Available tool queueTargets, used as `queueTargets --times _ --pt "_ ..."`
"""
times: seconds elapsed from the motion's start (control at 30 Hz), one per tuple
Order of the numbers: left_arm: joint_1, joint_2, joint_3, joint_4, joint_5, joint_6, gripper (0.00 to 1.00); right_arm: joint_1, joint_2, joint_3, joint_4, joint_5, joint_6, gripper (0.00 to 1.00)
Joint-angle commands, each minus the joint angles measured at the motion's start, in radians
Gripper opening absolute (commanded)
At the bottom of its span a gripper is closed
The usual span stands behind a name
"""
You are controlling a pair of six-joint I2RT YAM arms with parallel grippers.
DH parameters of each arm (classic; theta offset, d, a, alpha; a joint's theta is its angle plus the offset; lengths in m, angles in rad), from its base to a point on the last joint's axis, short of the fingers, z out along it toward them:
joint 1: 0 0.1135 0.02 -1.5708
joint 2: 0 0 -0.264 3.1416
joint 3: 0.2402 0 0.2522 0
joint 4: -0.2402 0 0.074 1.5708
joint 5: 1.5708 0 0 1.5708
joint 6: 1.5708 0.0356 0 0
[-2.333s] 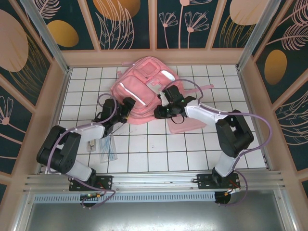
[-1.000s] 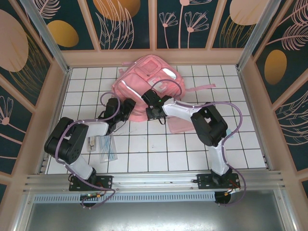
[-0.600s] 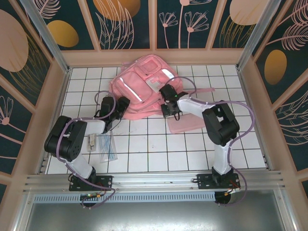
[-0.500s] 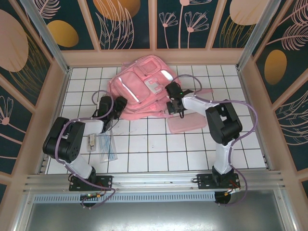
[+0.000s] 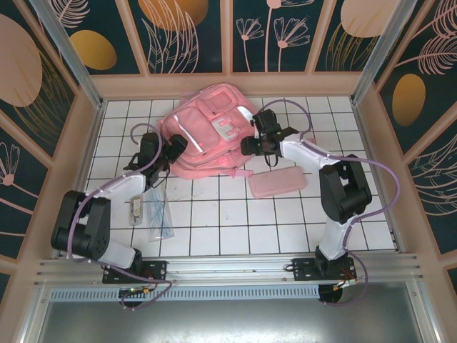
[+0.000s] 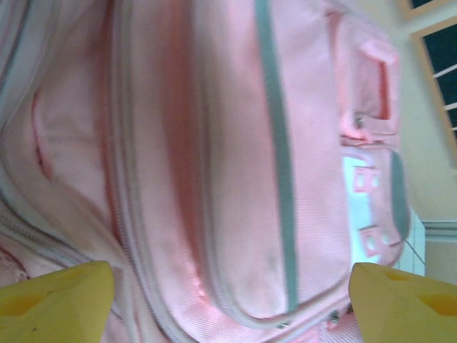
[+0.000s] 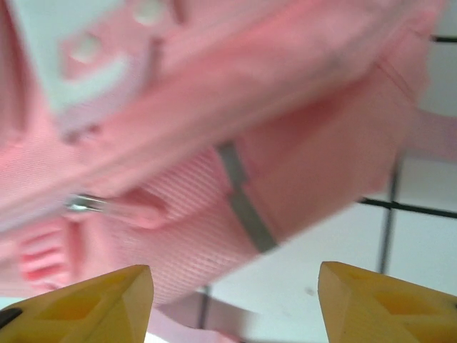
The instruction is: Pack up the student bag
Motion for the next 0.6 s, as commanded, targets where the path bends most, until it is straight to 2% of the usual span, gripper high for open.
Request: queueTargets --times 0.0,0.03,0.1,0.17,0.27,0.37,0.57 --pt "0.004 -0.066 0.021 -0.080 -0.018 0.080 0.85 -0.002 0.039 0.060 0.099 -0.109 0.160 0.63" --pt "0.004 -0.073 0.018 -0.072 -0.007 0.086 0.85 -0.004 0.067 0.092 0.086 -0.111 0.180 0.62" --pt "0.002 -0.079 0.014 -0.052 0.021 0.101 0.85 -0.002 0.101 0.116 0.096 -0.118 0.184 0.51" --pt "0.001 -0.073 0.009 -0.030 0.053 0.121 0.85 0.007 0.108 0.101 0.143 -0.160 0.150 0.48" --pt "-0.001 -0.032 0.013 -0.001 0.101 0.149 0.85 0.009 0.128 0.091 0.168 -0.244 0.077 0.51" --pt "-0.002 0.032 0.035 0.014 0.149 0.163 0.85 0.004 0.149 0.081 0.178 -0.262 0.026 0.60" --pt "-0.002 0.115 0.046 0.071 0.221 0.126 0.85 0.004 0.219 0.101 0.170 -0.299 -0.001 0.64"
